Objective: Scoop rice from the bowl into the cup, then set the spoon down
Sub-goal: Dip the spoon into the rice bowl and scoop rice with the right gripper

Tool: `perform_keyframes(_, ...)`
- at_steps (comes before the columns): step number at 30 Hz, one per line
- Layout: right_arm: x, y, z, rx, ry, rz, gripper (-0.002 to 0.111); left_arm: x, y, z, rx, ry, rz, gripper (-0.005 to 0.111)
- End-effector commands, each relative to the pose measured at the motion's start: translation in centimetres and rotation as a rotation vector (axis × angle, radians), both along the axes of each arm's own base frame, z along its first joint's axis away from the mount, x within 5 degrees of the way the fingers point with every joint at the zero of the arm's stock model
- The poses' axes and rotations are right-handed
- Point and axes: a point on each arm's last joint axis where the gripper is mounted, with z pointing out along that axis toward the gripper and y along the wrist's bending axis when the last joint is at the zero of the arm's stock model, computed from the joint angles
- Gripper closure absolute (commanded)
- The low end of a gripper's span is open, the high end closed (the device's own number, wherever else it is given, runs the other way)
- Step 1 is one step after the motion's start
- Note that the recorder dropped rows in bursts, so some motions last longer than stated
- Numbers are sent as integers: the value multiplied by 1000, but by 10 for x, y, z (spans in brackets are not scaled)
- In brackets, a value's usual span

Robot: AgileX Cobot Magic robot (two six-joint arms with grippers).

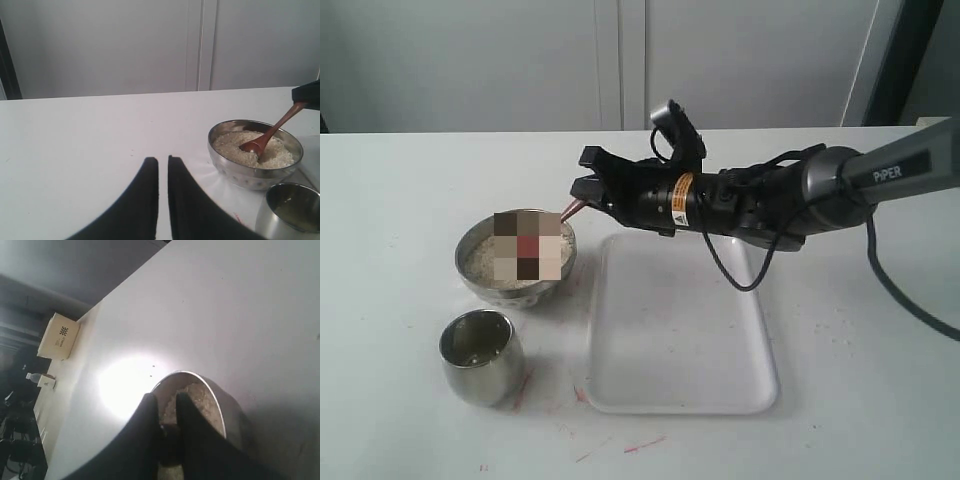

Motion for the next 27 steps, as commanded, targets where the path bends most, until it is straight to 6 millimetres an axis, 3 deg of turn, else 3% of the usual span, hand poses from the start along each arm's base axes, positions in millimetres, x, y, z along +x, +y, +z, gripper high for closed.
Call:
perform_keyframes(1,7,-11,3,26,-6,-25,108,-1,0,2,-5,-12,-1,92)
perform_keyframes(5,9,-21,9,74,-34,-4,108,-1,0,2,-5,-12,-1,92)
perform_keyframes(19,2,-17,18,16,-168,120,108,-1,0,2,-5,-12,-1,92)
perform_keyframes(27,3,-18,17,49,-86,81,108,-1,0,2,-5,-12,-1,92)
